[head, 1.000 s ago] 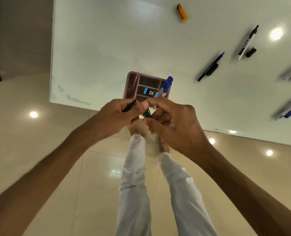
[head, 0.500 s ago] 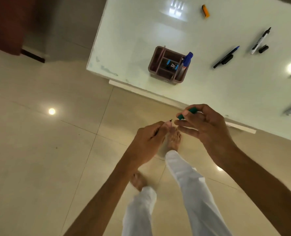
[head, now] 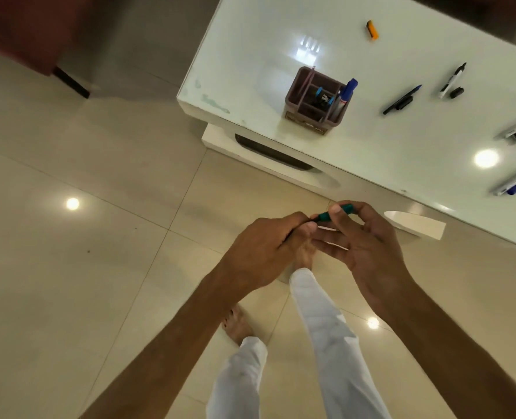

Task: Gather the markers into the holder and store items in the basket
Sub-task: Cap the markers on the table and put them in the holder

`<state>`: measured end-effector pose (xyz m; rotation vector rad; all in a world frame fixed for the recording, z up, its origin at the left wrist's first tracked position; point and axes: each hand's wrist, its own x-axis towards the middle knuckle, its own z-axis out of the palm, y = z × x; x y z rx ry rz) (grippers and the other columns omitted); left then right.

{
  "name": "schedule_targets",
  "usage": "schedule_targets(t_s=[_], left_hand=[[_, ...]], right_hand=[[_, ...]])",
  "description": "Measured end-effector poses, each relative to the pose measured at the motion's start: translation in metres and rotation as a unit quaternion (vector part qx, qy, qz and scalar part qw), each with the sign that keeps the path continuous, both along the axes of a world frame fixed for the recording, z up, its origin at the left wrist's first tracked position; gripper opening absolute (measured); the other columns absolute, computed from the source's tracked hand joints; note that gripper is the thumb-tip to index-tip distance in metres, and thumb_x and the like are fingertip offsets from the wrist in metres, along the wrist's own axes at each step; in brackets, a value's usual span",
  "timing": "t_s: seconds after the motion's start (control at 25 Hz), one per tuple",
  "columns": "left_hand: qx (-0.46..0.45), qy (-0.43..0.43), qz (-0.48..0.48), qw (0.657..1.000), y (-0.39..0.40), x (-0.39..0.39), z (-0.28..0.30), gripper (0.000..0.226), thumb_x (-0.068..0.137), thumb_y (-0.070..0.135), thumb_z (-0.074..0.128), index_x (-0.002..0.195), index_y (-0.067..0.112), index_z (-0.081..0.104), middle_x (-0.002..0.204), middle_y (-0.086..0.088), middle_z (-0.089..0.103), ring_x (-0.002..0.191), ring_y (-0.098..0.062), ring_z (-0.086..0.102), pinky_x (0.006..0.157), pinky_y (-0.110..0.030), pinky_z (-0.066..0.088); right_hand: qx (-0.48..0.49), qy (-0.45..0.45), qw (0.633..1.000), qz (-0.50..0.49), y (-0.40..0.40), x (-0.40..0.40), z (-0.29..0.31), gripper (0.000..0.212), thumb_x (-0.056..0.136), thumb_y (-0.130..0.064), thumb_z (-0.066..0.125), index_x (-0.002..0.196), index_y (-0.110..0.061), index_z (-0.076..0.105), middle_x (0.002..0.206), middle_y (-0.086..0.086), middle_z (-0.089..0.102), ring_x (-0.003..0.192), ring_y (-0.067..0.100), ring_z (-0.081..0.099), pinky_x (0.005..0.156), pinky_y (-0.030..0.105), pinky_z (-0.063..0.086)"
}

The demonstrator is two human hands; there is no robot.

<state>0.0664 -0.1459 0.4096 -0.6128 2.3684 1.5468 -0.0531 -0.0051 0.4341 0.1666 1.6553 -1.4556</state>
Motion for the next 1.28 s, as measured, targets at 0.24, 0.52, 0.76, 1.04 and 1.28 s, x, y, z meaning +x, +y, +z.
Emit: schedule_targets(t_s=[0.24,0.52,0.76,1.04,1.28], left_hand=[[-0.103,0.004,-0.043,0.994,-0.025,0.042,0.018,0.022,0.110,0.038,0.047,0.106,0.020,0.059,0.085,0.006,0.059,0.074,-0.015,0.058,0.067,-0.036,0.050],[-0.059,0.023,0.012,0.998,-0.044,0.058,0.037,0.023,0.102,0.004,0.058,0.120,0.016,0.049,0.116,-0.001,0.059,0.092,-0.010,0.062,0.077,-0.014,0.053],[-0.045,-0.005,-0.023,0.999,-0.046,0.041,0.038,0.010,0.109,0.010,0.043,0.110,0.020,0.043,0.105,0.000,0.056,0.087,-0.018,0.061,0.073,-0.025,0.053],[-0.157,-0.026,-0.107,0.981,-0.048,0.015,0.033,0.023,0.108,0.007,0.048,0.128,0.019,0.052,0.107,0.007,0.053,0.085,-0.009,0.051,0.081,-0.032,0.056],[-0.042,0.030,-0.095,0.994,-0.046,-0.014,0.027,0.069,0.093,-0.005,0.053,0.139,0.032,0.017,0.090,-0.014,0.063,0.069,-0.029,0.065,0.058,-0.050,0.056]], right_hand=[[-0.008,0.011,0.995,0.098,-0.019,0.030,0.021,0.015,0.098,-0.011,0.068,0.110,-0.002,0.069,0.100,0.013,0.081,0.092,0.031,0.081,0.085,0.040,0.066],[0.002,-0.035,0.966,0.256,-0.037,0.030,0.029,0.019,0.090,-0.008,0.076,0.108,-0.002,0.077,0.098,0.018,0.081,0.082,0.031,0.081,0.074,0.034,0.066],[0.068,0.053,0.929,0.360,-0.049,0.040,0.017,0.020,0.093,0.001,0.073,0.093,-0.018,0.080,0.083,0.002,0.082,0.076,0.020,0.081,0.075,0.032,0.067],[0.020,0.018,0.975,0.219,-0.041,-0.013,0.030,0.024,0.108,-0.004,0.050,0.118,-0.021,0.065,0.116,0.016,0.073,0.088,0.030,0.077,0.072,0.041,0.066],[0.033,0.096,0.933,0.346,-0.055,-0.032,0.042,0.009,0.098,-0.012,0.071,0.103,-0.006,0.069,0.079,0.012,0.077,0.068,0.033,0.077,0.064,0.045,0.067]])
